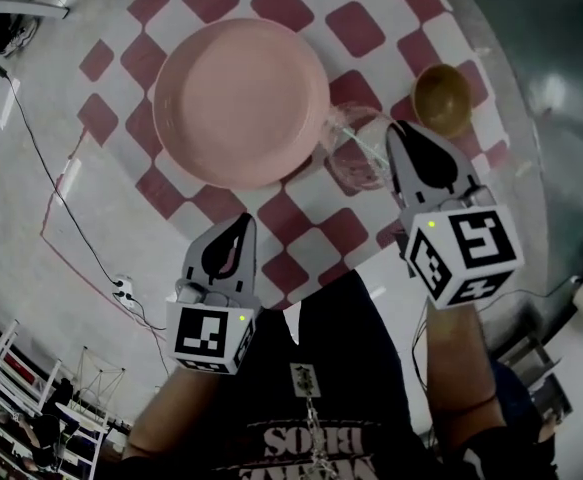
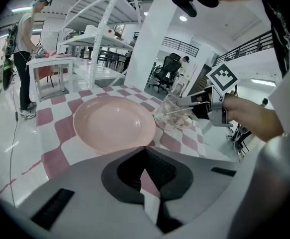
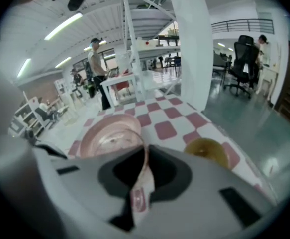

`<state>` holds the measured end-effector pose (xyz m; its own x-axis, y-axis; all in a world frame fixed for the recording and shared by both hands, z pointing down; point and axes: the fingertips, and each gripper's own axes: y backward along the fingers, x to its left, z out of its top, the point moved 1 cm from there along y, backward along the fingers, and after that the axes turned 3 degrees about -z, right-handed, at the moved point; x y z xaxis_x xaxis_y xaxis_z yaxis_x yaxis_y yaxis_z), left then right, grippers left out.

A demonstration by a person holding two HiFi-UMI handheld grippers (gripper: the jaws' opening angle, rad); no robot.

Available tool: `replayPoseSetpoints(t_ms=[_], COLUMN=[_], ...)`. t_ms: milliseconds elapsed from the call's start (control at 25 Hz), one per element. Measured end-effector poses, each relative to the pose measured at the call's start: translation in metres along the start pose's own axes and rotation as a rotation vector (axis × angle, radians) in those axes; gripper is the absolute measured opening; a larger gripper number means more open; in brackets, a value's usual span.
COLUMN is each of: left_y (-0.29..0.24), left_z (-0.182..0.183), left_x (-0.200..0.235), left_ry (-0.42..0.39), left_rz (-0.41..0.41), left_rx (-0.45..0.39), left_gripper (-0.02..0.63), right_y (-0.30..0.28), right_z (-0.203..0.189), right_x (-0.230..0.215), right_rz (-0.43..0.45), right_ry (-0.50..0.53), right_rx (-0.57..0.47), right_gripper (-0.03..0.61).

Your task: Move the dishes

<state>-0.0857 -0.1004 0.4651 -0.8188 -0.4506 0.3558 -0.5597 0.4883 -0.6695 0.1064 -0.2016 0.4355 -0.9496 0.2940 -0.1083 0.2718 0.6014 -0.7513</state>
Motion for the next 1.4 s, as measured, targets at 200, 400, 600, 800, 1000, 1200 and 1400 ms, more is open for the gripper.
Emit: replayPoseSetpoints(t_ms=[200,400,600,800,1000,1200,1400], left_y=[-0.015,-0.026,-0.036,-0.045,-0.045,-0.035,-0.027], left_z=[-0.004,0.003,0.003,0.007,0.010,0.010,-0.009], left_x=[-0.023,-0.043,-0.037,-0.057,-0.068,-0.068,-0.056], left_ry=[0.008,0.057,0.160,0.227,0.165,0.163,0.165], left_rz=[0.015,0.043,0.011,-0.070,-0.066,-0.032,-0.012], left_rx=[0.007,-0.022,-0.065,-0.090,-0.089,-0.082,-0.031], left_gripper=[0.026,0.026,0.026,0.026,0.026,0.026,0.026], right_y=[-0.003,-0.007,-0.026,-0.015,0.005,0.024,0.027], right_z=[-0.021,-0.037,-0.039,-0.034,-0.024,-0.020,-0.034], right_x=[-0.026,-0.038,-0.032,-0.033,-0.039,-0.036,-0.028], right_rz=[0.005,0.045,0.072,0.081,0.055,0.072,0.068], right_ry=[0.017,0.029,0.051,0.103,0.141,0.120,0.087], right_rx=[0.044,0.078,0.090,0.044,-0.003,-0.023,-0.015], right_gripper=[0.051,0.052,0.055,0.058,0.066,0.066,0.072])
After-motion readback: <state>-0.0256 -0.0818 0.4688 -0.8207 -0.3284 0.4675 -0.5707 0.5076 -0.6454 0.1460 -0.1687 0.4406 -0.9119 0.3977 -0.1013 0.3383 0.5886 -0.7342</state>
